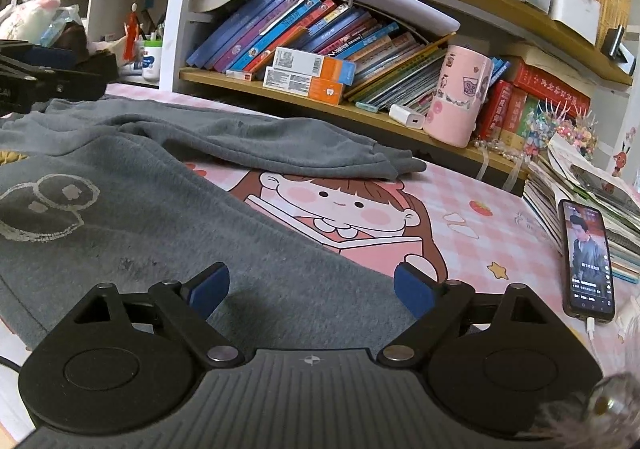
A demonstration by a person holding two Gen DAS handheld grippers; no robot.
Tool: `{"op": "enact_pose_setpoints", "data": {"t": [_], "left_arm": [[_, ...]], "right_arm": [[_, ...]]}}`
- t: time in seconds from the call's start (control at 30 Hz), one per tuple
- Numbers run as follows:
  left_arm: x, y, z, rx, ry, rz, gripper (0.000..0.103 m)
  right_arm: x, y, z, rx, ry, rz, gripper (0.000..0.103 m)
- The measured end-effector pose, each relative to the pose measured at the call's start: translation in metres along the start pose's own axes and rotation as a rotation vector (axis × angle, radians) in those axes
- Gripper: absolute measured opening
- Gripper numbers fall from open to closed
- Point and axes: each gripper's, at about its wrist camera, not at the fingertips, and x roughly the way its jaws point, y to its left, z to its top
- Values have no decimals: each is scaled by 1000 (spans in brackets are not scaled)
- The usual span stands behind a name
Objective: Fold clothes
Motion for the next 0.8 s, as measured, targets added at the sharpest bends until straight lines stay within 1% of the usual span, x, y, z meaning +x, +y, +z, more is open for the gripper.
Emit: {"op": "enact_pose_setpoints", "data": {"t": [0.13, 0.2, 0.37, 0.43, 0.6, 0.8], "left_arm": [[7, 6, -9, -36, 43, 8, 103], [6, 8, -13, -54, 48, 1, 103], [2, 8, -23, -70, 64, -14, 103], [2, 7, -26, -60, 74, -18, 103], [1, 3, -27, -44, 77, -23, 103], [-2, 5, -27, -58, 67, -14, 103]], "right_arm": [[0, -1, 0, 5, 1, 3, 89], [1, -1, 0, 5, 8, 2, 89], [4, 2, 0, -10, 25, 1, 89], [5, 3, 0, -16, 30, 0, 89], [7, 4, 0, -28, 43, -4, 89], [8, 6, 0, -43, 41, -10, 89]]}}
